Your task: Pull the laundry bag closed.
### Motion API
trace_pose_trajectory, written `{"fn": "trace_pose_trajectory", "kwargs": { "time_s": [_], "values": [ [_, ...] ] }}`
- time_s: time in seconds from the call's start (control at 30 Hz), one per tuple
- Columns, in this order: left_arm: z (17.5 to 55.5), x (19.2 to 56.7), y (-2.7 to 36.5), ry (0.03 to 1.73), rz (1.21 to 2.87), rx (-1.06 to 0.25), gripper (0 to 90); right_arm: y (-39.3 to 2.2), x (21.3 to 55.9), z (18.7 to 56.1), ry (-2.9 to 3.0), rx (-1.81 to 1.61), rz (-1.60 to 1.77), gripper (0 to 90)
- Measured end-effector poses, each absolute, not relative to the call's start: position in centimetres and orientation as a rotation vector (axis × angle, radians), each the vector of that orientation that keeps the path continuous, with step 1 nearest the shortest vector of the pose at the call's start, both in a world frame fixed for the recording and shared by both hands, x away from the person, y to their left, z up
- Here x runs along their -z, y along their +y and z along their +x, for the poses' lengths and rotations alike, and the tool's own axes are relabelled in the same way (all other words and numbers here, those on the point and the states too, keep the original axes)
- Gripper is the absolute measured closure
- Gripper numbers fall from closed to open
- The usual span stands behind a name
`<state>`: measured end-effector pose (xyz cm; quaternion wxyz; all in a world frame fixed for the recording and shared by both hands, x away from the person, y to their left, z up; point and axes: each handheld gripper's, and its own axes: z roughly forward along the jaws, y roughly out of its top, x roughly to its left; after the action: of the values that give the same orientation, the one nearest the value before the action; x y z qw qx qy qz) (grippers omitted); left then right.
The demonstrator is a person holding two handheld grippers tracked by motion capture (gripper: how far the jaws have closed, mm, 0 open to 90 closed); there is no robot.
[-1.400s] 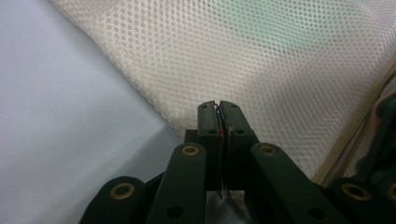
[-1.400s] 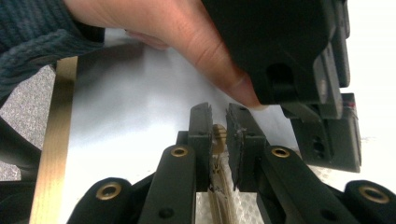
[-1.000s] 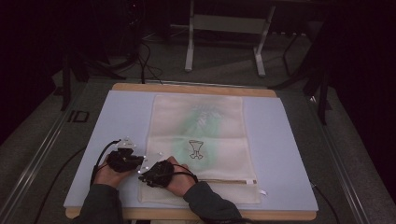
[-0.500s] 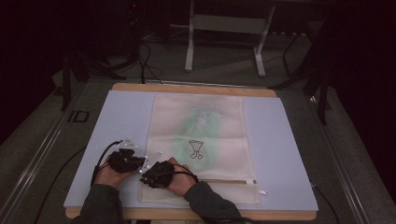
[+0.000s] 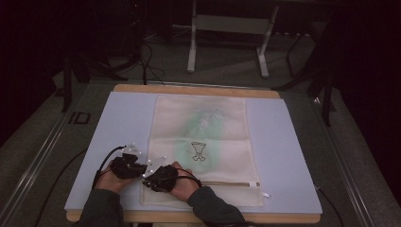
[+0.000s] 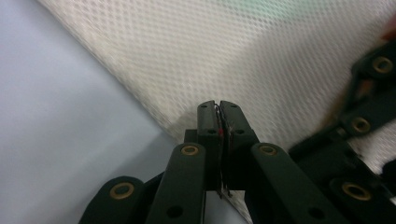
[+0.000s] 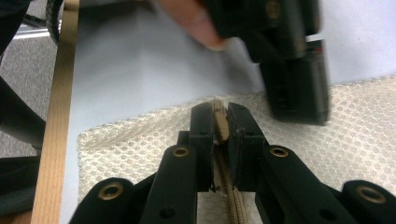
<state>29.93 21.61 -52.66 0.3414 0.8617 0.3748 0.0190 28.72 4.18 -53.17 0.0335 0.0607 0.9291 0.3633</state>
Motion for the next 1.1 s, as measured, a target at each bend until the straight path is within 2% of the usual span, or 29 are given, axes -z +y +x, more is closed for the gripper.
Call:
{"fn": "trace_pose_trajectory", "kwargs": {
  "time_s": [1.1],
  "values": [
    [29.03, 52.33, 21.69, 1.0, 2.296, -0.035, 89.8, 3.41, 53.04, 28.68, 2.852, -1.104, 0.171, 82.5]
  ]
}}
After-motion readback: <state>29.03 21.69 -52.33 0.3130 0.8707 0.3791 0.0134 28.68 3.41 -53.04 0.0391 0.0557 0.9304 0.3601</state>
